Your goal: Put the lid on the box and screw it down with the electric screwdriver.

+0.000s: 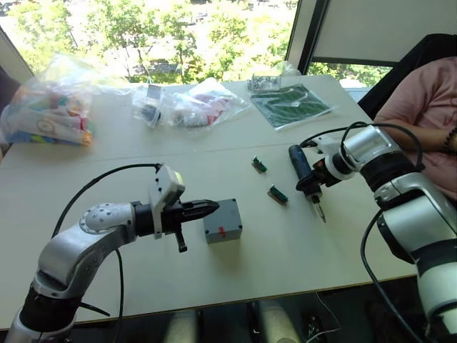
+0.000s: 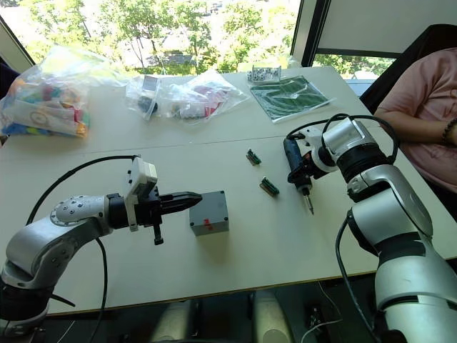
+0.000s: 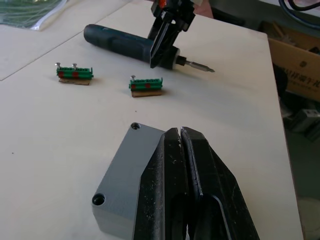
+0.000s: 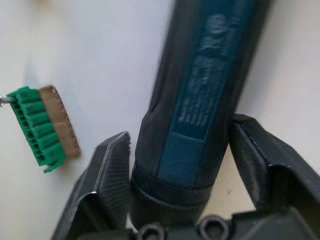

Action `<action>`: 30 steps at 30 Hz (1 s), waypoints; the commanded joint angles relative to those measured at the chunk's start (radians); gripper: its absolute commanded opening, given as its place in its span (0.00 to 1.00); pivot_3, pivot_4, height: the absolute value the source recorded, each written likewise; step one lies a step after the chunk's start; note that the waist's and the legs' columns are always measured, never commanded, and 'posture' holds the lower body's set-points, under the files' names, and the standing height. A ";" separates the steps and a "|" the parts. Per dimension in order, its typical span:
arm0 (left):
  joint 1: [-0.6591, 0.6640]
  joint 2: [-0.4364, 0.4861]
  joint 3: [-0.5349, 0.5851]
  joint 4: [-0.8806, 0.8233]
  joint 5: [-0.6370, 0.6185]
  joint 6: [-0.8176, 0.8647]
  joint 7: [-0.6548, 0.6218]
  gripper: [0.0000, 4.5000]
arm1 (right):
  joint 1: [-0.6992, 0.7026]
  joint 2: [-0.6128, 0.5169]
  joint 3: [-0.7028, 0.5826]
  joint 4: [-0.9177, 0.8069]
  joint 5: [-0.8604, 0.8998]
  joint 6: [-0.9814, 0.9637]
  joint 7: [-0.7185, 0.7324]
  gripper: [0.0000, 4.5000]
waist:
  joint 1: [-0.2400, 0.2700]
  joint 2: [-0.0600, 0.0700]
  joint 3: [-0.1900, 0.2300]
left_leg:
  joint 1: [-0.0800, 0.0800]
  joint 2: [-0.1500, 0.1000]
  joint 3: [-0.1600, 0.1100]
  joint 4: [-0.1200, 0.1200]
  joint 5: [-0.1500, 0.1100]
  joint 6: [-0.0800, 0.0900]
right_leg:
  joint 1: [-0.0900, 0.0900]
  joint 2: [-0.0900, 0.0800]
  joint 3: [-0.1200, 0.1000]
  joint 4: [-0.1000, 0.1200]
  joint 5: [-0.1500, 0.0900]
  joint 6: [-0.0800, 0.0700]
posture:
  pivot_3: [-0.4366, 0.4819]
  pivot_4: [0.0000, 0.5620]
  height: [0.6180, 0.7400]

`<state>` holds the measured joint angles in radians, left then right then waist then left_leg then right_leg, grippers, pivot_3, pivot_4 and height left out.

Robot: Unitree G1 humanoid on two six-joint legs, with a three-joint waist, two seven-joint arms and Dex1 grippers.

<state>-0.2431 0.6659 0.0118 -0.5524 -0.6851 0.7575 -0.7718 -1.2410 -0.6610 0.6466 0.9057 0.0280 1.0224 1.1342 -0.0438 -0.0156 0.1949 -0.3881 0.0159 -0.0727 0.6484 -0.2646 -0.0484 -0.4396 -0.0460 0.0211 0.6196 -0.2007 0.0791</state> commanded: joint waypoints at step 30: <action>-0.237 0.043 -0.167 0.303 0.158 -0.101 -0.237 0.00 | 0.568 0.535 -1.029 -1.418 0.703 -0.008 -0.860 0.42 | -0.002 0.008 0.005 | -0.001 0.000 0.000 -0.001 0.000 0.000 | -0.003 0.000 0.002 0.002 0.001 0.001 | 0.48 0.27 1.00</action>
<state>-0.4529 0.7139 -0.1487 -0.2434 -0.5433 0.6823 -0.9990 -0.6648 -0.1426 -0.4285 -0.4077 0.6903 1.0609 0.2717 -0.0458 -0.0074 0.1999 -0.3889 0.0158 -0.0724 0.6475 -0.2644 -0.0480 -0.4428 -0.0451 0.0236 0.6229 -0.2004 0.0798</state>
